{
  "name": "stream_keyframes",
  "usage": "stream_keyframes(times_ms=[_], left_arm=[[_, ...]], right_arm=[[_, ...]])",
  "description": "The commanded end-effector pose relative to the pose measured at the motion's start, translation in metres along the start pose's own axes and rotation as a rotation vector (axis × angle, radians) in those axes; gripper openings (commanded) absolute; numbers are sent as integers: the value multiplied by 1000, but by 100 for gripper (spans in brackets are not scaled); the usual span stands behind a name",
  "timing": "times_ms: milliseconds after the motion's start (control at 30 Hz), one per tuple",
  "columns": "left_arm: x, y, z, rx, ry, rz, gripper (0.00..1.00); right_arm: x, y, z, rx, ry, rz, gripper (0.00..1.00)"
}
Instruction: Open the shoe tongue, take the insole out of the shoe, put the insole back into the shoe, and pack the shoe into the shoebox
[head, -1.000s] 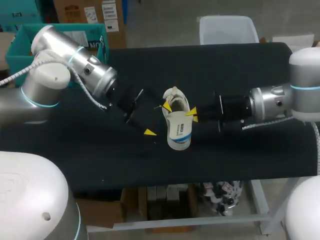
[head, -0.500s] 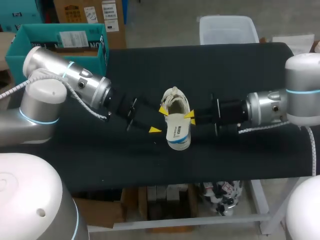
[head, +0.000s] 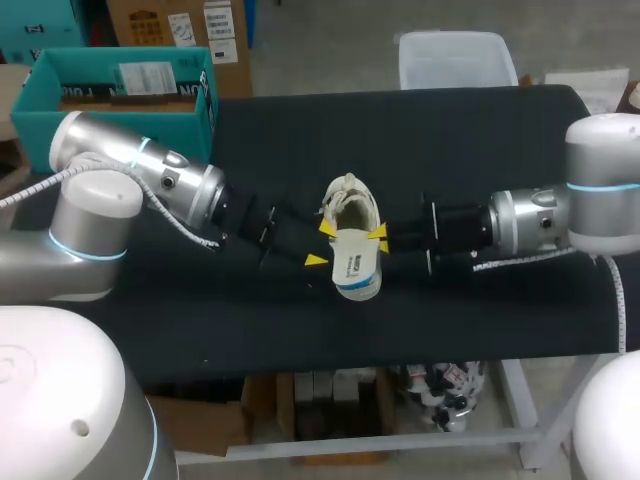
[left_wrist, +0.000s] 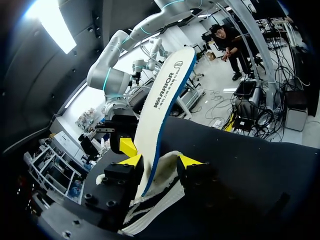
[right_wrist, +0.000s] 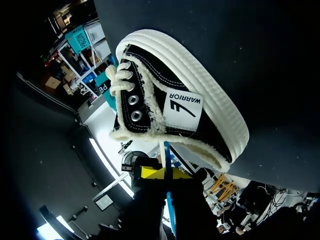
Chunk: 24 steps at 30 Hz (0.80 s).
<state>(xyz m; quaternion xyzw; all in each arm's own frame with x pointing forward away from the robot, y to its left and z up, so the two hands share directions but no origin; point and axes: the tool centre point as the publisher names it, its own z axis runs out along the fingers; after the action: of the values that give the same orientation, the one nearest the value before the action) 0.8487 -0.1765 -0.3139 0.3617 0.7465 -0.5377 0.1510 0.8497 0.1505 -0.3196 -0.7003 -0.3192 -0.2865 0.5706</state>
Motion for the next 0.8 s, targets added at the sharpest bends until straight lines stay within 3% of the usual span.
stream_keyframes(times_ms=[33, 367, 433, 500, 533, 800], left_arm=[[1, 6, 6, 2, -13, -4, 44], [-4, 14, 13, 7, -56, -26, 39], [-5, 14, 14, 8, -64, -27, 30], [-7, 14, 15, 10, -66, -27, 6], [-8, 14, 17, 10, -67, -26, 0], [-15, 19, 24, 5, -50, -27, 0]], right_arm=[[0, 5, -1, 11, 4, 1, 0], [-2, 9, -1, 16, 5, 15, 0], [-3, 10, -1, 16, 5, 16, 0], [-3, 11, -1, 15, 4, 18, 0], [-3, 11, -1, 14, 4, 19, 0], [-6, 15, 2, 12, 7, 22, 0]])
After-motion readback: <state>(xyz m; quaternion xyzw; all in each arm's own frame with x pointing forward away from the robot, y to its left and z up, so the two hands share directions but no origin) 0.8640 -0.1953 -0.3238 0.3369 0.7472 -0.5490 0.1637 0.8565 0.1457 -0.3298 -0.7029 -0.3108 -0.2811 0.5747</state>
